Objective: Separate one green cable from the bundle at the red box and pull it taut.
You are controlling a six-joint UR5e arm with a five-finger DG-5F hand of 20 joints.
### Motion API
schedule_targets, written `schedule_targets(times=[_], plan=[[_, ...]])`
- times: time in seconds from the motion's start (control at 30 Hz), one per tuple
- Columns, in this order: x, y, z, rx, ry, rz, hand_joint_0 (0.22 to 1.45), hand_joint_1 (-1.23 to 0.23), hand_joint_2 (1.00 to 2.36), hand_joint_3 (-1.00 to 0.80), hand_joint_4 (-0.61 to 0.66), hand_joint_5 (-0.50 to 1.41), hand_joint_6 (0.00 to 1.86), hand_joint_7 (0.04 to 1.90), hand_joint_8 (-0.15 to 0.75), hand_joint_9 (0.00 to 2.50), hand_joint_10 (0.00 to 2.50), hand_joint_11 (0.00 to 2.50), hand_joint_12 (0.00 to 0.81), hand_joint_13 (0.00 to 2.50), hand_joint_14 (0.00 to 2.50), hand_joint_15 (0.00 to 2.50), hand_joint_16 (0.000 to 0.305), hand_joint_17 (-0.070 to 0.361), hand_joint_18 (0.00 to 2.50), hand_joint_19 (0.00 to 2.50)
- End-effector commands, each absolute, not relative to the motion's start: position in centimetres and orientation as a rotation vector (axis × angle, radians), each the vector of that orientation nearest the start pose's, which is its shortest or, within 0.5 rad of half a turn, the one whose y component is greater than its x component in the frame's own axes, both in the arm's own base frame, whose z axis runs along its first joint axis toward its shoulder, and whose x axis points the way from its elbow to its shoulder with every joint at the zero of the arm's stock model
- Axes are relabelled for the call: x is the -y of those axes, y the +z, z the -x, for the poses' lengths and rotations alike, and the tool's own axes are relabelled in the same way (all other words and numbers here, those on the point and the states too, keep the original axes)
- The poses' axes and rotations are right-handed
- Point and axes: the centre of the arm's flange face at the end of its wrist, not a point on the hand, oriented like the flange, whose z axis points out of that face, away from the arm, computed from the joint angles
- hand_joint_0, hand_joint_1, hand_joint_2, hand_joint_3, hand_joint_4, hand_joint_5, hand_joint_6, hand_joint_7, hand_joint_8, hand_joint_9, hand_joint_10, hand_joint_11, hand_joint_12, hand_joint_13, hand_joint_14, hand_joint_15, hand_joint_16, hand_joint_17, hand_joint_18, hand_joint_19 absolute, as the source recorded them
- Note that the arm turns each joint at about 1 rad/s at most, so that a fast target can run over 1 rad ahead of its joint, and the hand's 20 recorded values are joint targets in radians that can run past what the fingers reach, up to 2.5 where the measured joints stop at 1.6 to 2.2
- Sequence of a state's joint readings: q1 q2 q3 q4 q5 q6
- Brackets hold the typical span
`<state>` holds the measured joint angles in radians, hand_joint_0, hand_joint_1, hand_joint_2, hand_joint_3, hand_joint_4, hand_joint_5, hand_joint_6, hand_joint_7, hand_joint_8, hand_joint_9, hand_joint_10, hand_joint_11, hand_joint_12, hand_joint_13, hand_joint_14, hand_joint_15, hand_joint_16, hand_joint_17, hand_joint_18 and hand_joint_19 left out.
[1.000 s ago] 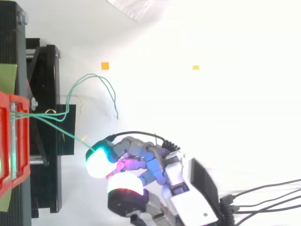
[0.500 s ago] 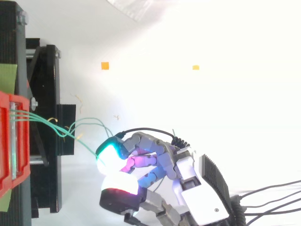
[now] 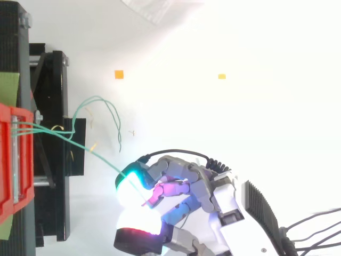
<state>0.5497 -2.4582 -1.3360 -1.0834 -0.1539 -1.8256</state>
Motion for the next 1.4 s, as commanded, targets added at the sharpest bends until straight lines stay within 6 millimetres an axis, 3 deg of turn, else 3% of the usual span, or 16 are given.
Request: schedule_targets(times=[0.0,0.2,0.73,0.93,1.17,1.37], plan=[[-19.2,19.2,-75.3,-0.685,0.123,-1.245,0.41,-0.41,1.00,-0.50,0.09,0.02,0.81,0.98,0.289,1.81,0.03,0.88,0.403,1.24,0.02,0.69,0.061,0.136,0.92,0.62],[-19.4,19.2,-75.2,-0.690,0.121,-1.241,0.37,-0.32,1.00,-0.50,0.08,0.03,0.79,1.00,0.291,1.84,0.03,0.87,0.416,1.28,0.02,0.67,0.066,0.148,0.96,0.60],[-19.2,23.1,-73.7,-0.695,0.127,-1.239,0.40,-0.32,1.00,-0.50,0.08,0.03,0.81,0.99,0.290,1.86,0.03,0.89,0.411,1.29,0.02,0.69,0.063,0.141,0.94,0.61],[-19.0,24.3,-73.1,-0.721,0.105,-1.225,0.43,-0.37,1.00,-0.50,0.07,0.03,0.82,1.00,0.278,1.86,0.03,0.92,0.399,1.28,0.02,0.70,0.059,0.134,0.91,0.63],[-19.0,23.8,-72.9,-0.734,0.108,-1.221,0.47,-0.55,1.00,-0.50,0.06,0.02,0.83,0.99,0.274,1.85,0.03,0.95,0.381,1.25,0.02,0.72,0.055,0.123,0.87,0.66],[-19.0,23.7,-72.9,-0.737,0.106,-1.231,0.49,-0.57,1.00,-0.50,0.05,0.02,0.83,0.99,0.268,1.86,0.03,0.96,0.372,1.25,0.02,0.72,0.053,0.119,0.85,0.67]])
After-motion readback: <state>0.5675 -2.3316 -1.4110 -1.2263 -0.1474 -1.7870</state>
